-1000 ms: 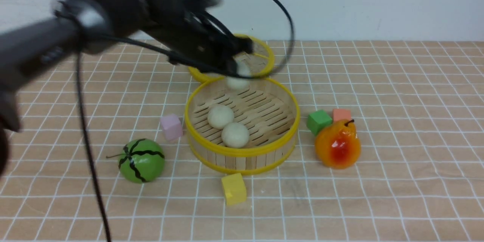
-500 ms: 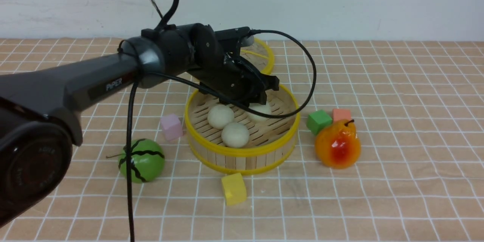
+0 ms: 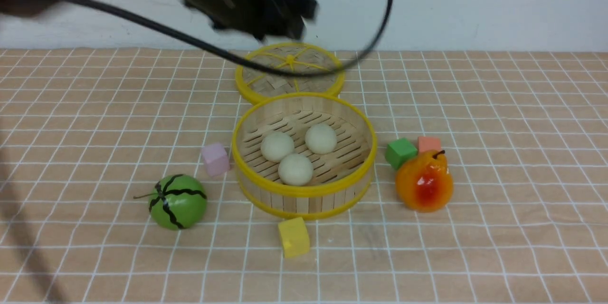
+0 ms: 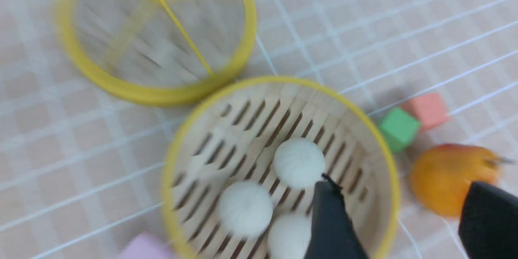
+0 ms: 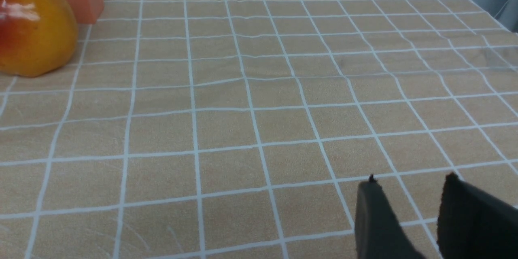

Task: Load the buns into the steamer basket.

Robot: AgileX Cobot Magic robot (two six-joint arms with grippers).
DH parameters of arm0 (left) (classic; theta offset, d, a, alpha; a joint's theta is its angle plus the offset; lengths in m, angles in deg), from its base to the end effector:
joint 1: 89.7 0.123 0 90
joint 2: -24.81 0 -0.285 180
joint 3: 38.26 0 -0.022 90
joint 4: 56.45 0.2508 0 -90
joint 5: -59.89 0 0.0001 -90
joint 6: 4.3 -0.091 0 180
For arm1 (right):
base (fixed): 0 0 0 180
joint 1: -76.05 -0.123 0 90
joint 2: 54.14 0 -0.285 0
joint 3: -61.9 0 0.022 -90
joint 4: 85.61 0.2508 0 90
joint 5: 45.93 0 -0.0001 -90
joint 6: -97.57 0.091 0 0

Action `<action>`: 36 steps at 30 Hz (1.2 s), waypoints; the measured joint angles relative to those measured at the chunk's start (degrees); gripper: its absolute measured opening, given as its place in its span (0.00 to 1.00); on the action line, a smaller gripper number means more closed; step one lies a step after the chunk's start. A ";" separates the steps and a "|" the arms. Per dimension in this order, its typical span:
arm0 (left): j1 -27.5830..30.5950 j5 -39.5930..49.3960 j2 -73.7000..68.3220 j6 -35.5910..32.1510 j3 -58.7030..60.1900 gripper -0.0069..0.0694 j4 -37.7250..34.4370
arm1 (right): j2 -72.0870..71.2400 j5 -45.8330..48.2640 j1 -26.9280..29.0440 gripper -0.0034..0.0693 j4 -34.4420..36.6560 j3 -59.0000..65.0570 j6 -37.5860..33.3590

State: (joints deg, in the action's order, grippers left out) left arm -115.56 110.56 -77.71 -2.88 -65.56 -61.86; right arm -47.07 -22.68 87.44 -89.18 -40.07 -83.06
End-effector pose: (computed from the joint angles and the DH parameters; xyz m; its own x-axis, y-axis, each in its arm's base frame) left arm 0.3321 -0.1683 0.4334 -0.5654 0.1802 -0.8049 0.4420 0.8901 -0.1111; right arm 0.0500 -0.0124 0.1727 -0.3223 -0.0046 -0.9466 0.1988 0.9774 -0.0725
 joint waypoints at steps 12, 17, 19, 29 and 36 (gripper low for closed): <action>0.00 14.31 37.18 11.34 15.65 0.09 11.47 | 0.00 0.00 0.00 0.38 0.00 0.00 0.00; 0.00 8.82 49.52 17.88 35.67 0.07 15.03 | 0.00 0.00 0.00 0.38 0.00 0.00 0.00; 0.00 6.87 52.06 19.23 40.92 0.07 15.16 | 0.00 0.00 0.00 0.38 0.00 0.00 0.00; 0.00 -3.44 62.06 25.27 60.90 0.07 14.27 | 0.00 0.00 0.00 0.38 0.00 0.00 0.00; 0.00 -4.31 62.06 25.47 61.04 0.07 14.09 | 0.00 0.00 0.00 0.38 0.00 0.00 0.00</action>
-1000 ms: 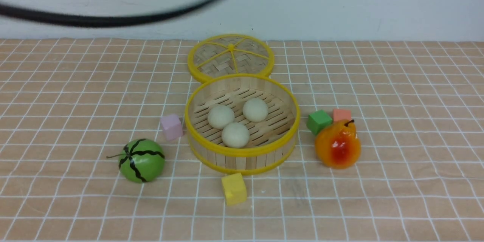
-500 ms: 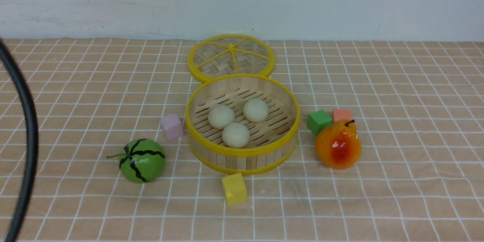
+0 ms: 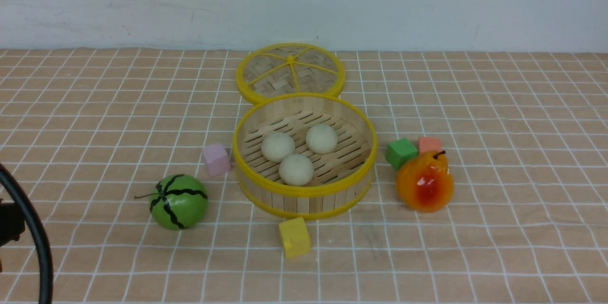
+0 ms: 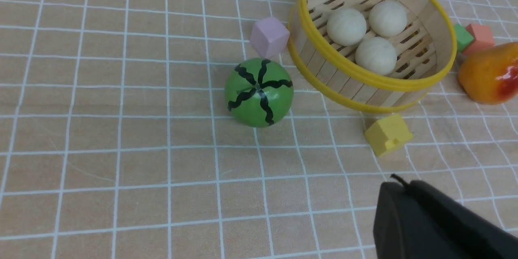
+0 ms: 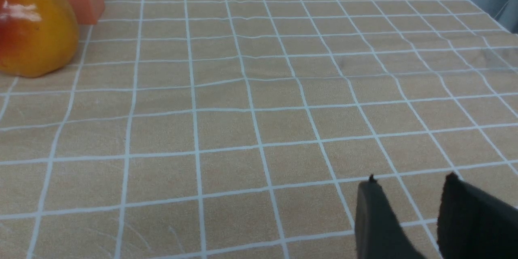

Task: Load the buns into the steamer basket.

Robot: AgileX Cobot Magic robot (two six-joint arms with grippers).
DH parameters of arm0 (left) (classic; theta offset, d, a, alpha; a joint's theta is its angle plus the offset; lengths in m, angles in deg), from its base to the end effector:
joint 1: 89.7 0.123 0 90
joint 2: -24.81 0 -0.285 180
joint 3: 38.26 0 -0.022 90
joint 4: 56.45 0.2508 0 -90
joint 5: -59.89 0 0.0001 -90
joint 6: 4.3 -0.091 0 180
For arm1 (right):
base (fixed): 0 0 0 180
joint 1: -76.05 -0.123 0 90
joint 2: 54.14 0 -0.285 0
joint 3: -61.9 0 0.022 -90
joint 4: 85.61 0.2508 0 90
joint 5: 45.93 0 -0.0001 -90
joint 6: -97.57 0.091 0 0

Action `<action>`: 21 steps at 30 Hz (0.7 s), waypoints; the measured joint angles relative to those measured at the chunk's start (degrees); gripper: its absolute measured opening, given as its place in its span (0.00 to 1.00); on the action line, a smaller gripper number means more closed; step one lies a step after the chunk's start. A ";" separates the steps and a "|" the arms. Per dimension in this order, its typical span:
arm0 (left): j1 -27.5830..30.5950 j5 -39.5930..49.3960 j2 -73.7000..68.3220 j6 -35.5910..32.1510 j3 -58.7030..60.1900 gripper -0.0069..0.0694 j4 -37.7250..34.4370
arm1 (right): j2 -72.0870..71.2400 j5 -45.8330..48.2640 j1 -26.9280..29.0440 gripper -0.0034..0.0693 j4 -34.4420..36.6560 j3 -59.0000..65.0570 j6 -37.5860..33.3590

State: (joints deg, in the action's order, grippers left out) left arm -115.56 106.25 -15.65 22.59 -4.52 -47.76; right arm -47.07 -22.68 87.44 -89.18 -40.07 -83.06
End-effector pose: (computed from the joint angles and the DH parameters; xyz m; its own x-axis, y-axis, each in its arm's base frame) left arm 0.0913 -0.0332 0.3518 -0.5475 -0.1281 -0.8269 0.1643 0.9525 -0.2563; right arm 0.0500 -0.0124 0.1727 -0.3223 -0.0046 -0.9466 0.1988 0.9774 -0.0725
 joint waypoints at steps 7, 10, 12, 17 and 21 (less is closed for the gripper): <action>0.00 -0.16 0.00 0.00 0.00 0.07 0.00 | 0.00 0.00 0.00 0.38 0.00 0.00 0.00; 0.00 -0.16 0.00 0.00 0.00 0.07 0.00 | 0.00 0.00 0.00 0.38 0.00 0.00 0.00; 0.00 -0.16 0.00 0.00 0.00 0.07 0.27 | 0.00 0.00 0.00 0.38 0.00 0.00 0.00; 0.00 -0.60 0.00 0.00 0.23 0.07 0.37 | 0.00 0.00 0.00 0.38 0.00 0.00 0.00; 0.84 -8.12 2.38 0.00 4.50 0.07 1.22 | 0.00 0.00 0.00 0.38 0.00 0.00 0.00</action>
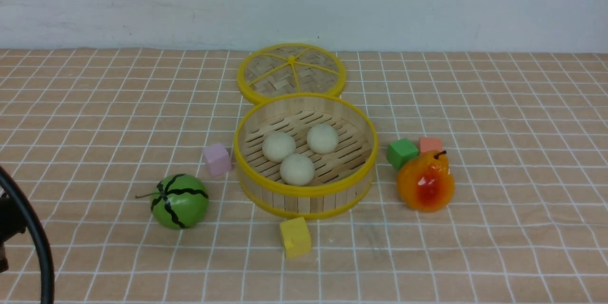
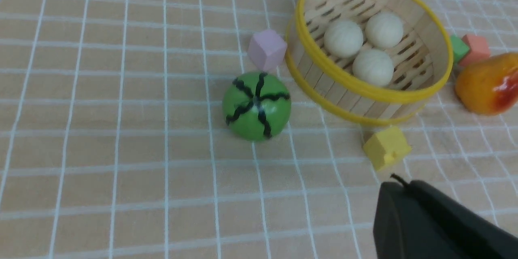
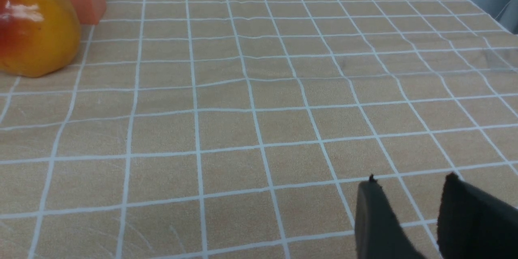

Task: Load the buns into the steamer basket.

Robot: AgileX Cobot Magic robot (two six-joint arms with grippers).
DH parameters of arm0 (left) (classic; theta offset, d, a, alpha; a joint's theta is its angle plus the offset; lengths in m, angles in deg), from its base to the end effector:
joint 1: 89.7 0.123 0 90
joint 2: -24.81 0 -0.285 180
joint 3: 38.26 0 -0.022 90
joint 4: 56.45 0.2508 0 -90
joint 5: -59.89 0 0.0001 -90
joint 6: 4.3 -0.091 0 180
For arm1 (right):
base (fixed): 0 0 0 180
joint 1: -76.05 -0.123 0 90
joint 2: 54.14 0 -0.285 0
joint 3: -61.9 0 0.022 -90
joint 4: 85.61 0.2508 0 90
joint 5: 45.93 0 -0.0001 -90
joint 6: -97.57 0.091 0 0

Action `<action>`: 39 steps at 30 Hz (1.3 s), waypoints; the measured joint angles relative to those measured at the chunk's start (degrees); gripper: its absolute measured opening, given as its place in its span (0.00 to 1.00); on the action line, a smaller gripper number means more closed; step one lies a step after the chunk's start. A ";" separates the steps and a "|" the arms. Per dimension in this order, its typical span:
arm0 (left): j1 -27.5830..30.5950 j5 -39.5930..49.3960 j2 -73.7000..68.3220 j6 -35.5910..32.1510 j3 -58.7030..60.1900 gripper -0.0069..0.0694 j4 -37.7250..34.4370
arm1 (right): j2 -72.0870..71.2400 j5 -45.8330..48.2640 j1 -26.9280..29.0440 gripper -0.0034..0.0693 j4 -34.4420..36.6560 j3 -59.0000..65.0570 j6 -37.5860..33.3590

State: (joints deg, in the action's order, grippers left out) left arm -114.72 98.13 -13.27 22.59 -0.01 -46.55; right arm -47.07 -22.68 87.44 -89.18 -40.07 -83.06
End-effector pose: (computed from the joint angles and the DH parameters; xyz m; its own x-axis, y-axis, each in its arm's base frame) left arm 0.0917 -0.0321 0.3423 -0.4591 -0.1445 -0.8765 0.1930 0.9469 -0.2572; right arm 0.0500 -0.0124 0.1727 -0.3223 -0.0046 -0.9466 0.1988 0.9774 -0.0725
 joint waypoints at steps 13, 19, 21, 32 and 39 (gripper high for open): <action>18.58 -28.00 23.38 -6.33 29.95 0.08 -3.64 | 0.00 0.00 0.00 0.38 0.00 0.00 0.00; 19.81 -27.56 29.72 -6.67 39.30 0.09 -4.15 | 0.00 0.00 0.00 0.38 0.00 0.00 0.00; 21.01 -22.45 30.82 -6.67 40.27 0.09 -4.68 | 0.00 0.00 0.00 0.38 0.00 0.00 0.00; 23.54 -16.50 30.88 -6.72 40.75 0.10 -5.62 | 0.00 0.00 0.00 0.38 0.00 0.00 0.00; 23.54 -16.50 30.88 -6.72 40.75 0.10 -5.64 | 0.00 0.00 0.00 0.38 0.00 0.00 0.00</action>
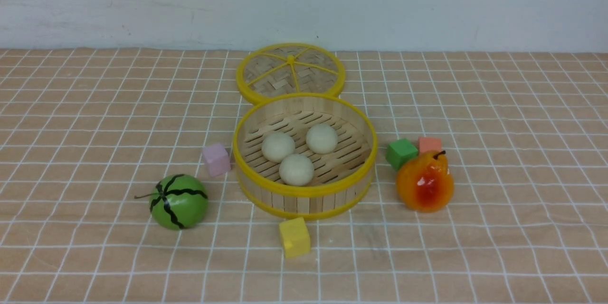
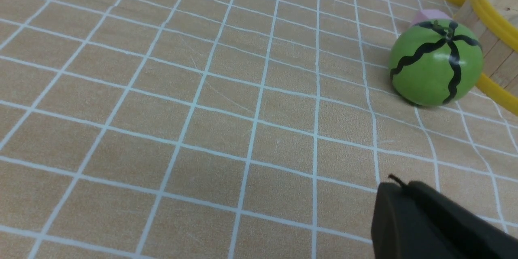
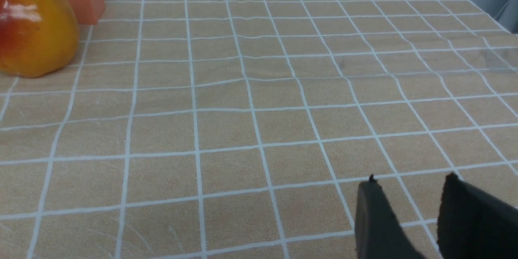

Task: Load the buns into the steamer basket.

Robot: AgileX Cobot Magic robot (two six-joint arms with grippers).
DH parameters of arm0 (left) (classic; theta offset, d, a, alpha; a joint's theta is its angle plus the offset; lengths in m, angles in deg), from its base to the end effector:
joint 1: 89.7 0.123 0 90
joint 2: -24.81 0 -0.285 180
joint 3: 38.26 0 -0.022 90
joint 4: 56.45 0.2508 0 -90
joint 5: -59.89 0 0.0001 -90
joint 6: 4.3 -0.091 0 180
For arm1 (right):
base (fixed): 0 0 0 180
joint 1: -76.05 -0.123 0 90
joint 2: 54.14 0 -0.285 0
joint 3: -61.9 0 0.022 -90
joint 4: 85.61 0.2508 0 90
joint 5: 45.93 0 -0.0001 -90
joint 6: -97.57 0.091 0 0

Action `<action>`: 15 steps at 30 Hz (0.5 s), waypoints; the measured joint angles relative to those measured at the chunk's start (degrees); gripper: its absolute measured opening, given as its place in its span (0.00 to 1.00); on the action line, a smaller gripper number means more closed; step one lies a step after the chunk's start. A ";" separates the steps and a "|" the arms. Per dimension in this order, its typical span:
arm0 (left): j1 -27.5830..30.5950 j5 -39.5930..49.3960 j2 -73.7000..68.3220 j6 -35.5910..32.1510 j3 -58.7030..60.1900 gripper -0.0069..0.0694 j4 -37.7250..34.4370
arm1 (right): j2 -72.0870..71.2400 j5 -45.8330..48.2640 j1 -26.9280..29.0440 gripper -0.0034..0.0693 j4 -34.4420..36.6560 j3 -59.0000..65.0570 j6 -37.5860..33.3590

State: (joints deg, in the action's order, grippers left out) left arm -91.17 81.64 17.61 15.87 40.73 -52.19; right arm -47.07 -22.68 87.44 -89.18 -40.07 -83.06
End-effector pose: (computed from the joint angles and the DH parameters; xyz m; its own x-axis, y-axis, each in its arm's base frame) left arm 0.0526 0.0012 0.1693 -0.2947 -0.2716 -0.9162 -0.0862 0.9624 -0.2576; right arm 0.0500 -0.0124 0.1727 -0.3223 -0.0046 -0.9466 0.1988 0.9774 -0.0725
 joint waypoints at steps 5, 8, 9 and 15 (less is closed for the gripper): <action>0.00 0.00 0.00 0.00 0.00 0.11 0.00 | 0.00 0.00 0.00 0.38 0.00 0.00 0.00; 0.00 0.00 0.00 -0.05 0.00 0.11 0.00 | 0.00 0.00 0.00 0.38 0.00 0.00 0.00; 0.00 0.00 0.00 -0.05 0.00 0.11 0.00 | 0.00 0.00 0.00 0.38 0.00 0.00 0.00; 0.00 0.00 0.00 -0.05 0.00 0.12 0.00 | 0.00 0.00 0.00 0.38 0.00 0.00 0.00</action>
State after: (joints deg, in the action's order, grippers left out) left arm -91.17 81.64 17.61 15.82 40.73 -52.19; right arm -47.07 -22.68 87.44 -89.18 -40.07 -83.06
